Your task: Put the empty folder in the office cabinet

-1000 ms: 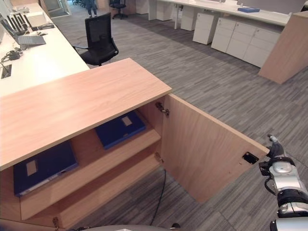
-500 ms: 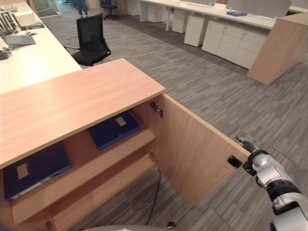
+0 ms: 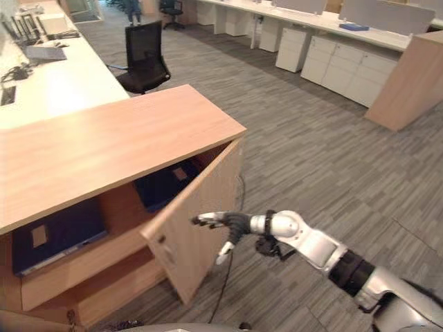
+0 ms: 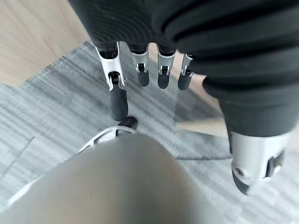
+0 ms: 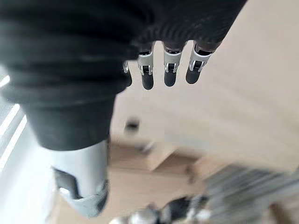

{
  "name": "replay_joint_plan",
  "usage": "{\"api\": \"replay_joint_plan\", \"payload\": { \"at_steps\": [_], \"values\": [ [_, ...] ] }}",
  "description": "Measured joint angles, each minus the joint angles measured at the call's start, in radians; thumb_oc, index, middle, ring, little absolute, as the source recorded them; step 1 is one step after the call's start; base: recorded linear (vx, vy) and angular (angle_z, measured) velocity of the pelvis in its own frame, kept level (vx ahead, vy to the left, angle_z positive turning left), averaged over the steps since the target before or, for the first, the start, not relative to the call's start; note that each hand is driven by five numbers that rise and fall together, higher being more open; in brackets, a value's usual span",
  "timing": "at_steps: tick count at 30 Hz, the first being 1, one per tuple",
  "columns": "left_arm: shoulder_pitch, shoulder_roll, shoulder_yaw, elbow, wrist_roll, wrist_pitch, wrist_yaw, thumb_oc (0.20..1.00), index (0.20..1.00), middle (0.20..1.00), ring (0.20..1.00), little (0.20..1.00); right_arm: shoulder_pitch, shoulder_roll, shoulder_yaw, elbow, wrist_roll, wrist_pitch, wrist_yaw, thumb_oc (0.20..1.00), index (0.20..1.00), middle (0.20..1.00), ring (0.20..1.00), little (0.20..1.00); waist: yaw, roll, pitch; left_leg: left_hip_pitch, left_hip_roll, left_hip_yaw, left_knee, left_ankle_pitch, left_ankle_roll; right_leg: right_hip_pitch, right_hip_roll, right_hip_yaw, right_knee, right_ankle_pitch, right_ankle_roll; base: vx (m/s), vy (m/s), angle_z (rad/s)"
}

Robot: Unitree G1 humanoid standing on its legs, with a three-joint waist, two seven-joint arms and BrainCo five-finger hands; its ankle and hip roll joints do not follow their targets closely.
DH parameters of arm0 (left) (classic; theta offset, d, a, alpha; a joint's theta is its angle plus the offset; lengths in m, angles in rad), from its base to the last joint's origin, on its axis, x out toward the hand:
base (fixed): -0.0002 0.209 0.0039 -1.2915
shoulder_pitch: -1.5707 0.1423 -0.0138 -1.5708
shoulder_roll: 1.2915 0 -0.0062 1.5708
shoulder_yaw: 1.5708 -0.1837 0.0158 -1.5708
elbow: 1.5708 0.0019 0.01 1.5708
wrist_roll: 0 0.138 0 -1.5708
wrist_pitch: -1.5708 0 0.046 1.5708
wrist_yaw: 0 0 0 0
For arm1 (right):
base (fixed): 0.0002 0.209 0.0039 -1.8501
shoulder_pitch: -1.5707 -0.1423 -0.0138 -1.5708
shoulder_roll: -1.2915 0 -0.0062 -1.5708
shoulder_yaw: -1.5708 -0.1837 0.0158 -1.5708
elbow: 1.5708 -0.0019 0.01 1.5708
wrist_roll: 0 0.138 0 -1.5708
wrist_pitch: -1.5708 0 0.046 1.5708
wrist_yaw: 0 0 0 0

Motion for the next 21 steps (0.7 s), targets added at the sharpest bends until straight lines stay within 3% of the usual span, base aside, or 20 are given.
{"api": "replay_joint_plan", "payload": {
  "at_steps": [8, 12, 14, 17, 19, 20, 21],
  "values": [
    [0.042, 0.014, 0.004, -0.01, 0.007, -0.02, 0.006, 1.0, 1.0, 1.0, 1.0, 1.0, 0.057, 0.105, -0.015, 0.157, -0.01, -0.004, -0.036, 1.0, 1.0, 1.0, 1.0, 1.0, 0.04, -0.005, 0.015, -0.023, -0.01, -0.055, 0.0, 0.008, 0.004, 0.015, -0.014, -0.055, 0.0, -0.003, 0.004, -0.03, 0.036, 0.23],
    [0.055, 0.01, 0.005, -0.036, 0.007, -0.027, 0.019, 1.0, 1.0, 1.0, 1.0, 1.0, 0.129, 0.168, -0.039, 0.232, -0.024, -0.005, -0.057, 1.0, 1.0, 1.0, 1.0, 1.0, 0.054, 0.013, 0.027, -0.044, -0.018, -0.091, 0.0, 0.013, 0.008, 0.016, -0.022, -0.092, 0.0, -0.005, 0.007, -0.03, 0.074, 0.34],
    [0.05, 0.002, -0.001, -0.052, 0.007, -0.03, 0.025, 1.0, 1.0, 1.0, 1.0, 1.0, 0.149, 0.215, -0.054, 0.348, -0.095, -0.004, -0.101, 1.0, 1.0, 1.0, 1.0, 1.0, 0.057, 0.034, 0.043, -0.051, -0.033, -0.145, -0.001, 0.018, 0.013, 0.042, -0.037, -0.147, 0.001, -0.009, 0.011, -0.02, 0.175, 0.72],
    [0.045, -0.008, -0.005, -0.075, 0.007, -0.035, 0.032, 1.0, 1.0, 1.0, 1.0, 1.0, 0.177, 0.26, -0.113, 0.419, -0.177, -0.02, -0.143, 1.0, 1.0, 1.0, 1.0, 1.0, 0.082, 0.066, 0.074, -0.065, -0.078, -0.226, 0.0, 0.012, 0.024, 0.066, -0.095, -0.226, 0.063, -0.042, 0.038, 0.03, 0.165, 0.86],
    [0.021, -0.016, -0.045, -0.072, 0.007, -0.039, 0.037, 1.0, 1.0, 1.0, 1.0, 1.0, 0.191, 0.298, -0.123, 0.535, -0.281, -0.006, -0.186, 1.0, 1.0, 1.0, 1.0, 1.0, 0.089, 0.077, 0.082, -0.044, -0.125, -0.31, -0.002, 0.007, 0.057, 0.072, -0.168, -0.271, 0.216, -0.126, 0.054, 0.01, 0.074, 1.17],
    [0.014, -0.015, -0.052, -0.067, 0.007, -0.037, 0.037, 1.0, 1.0, 1.0, 1.0, 1.0, 0.192, 0.318, -0.126, 0.58, -0.313, -0.007, -0.197, 1.0, 1.0, 1.0, 1.0, 1.0, 0.088, 0.067, 0.091, -0.036, -0.137, -0.335, -0.001, 0.011, 0.068, 0.068, -0.194, -0.274, 0.271, -0.147, 0.05, -0.03, -0.026, 0.91],
    [0.01, -0.014, -0.063, -0.062, 0.007, -0.034, 0.039, 1.0, 1.0, 1.0, 1.0, 1.0, 0.194, 0.339, -0.126, 0.628, -0.357, -0.003, -0.211, 1.0, 1.0, 1.0, 1.0, 1.0, 0.089, 0.078, 0.094, -0.03, -0.148, -0.379, -0.002, 0.028, 0.082, 0.064, -0.219, -0.267, 0.344, -0.161, 0.029, -0.09, -0.018, 0.93]
  ]
}}
